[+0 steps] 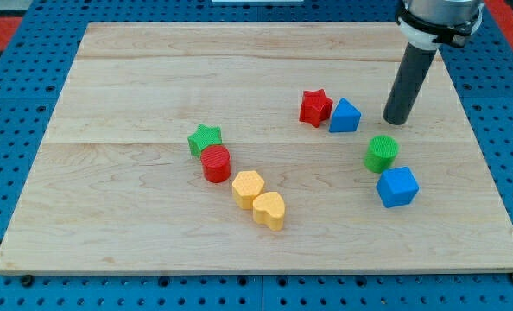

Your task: Push the red star towards the green star

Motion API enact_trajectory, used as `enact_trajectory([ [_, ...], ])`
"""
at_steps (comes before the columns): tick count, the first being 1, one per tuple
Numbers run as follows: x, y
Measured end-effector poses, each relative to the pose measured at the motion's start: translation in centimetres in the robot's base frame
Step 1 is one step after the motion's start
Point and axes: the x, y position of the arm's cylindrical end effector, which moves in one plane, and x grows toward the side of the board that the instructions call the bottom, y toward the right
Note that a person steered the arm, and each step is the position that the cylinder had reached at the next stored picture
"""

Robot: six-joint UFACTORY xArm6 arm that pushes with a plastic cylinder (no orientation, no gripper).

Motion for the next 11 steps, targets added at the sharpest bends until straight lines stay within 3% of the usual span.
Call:
enact_trajectory([
  [5, -4.9, -19.1],
  [6, -7.3, -20.8],
  [9, -8.7, -24.2],
  [11, -6.0, -26.1],
])
